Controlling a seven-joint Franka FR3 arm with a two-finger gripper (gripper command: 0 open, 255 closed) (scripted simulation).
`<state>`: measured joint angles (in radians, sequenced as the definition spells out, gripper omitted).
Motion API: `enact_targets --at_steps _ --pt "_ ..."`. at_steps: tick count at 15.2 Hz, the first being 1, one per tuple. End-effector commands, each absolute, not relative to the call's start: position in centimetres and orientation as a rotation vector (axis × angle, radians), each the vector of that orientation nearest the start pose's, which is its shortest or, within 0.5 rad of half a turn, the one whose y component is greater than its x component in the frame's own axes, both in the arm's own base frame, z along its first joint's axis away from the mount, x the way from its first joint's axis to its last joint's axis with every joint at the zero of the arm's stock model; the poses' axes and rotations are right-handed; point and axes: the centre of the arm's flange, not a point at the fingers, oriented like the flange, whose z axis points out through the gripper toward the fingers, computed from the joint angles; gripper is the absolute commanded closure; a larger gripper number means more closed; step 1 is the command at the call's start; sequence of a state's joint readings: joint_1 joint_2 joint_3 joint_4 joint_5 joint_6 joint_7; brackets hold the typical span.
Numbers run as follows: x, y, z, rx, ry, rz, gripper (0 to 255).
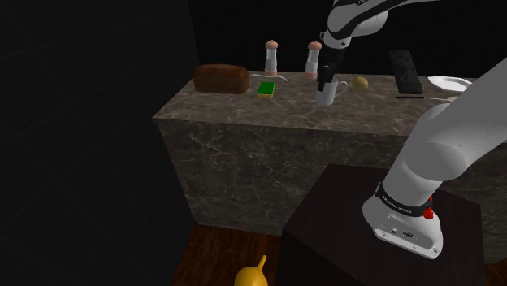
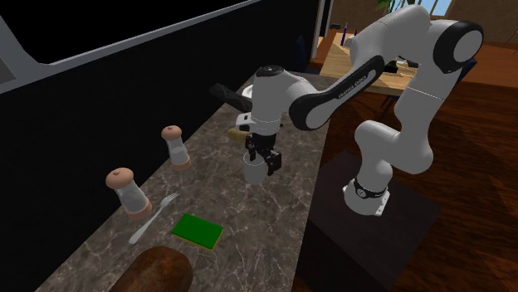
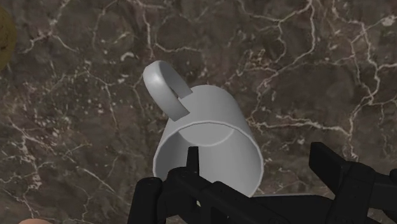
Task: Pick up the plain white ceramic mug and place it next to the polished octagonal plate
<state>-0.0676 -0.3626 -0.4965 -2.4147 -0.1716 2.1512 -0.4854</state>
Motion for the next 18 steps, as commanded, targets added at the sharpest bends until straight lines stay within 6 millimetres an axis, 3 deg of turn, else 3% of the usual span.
enact_targets --at_steps 1,10,18 --pt "37.1 -24.9 43.5 -3.151 -0.053 -0.108 255" --pt "37.1 -24.9 43.5 -3.151 -0.053 -0.108 255" --pt "37.1 -24.9 47.7 -3.151 -0.053 -0.108 255"
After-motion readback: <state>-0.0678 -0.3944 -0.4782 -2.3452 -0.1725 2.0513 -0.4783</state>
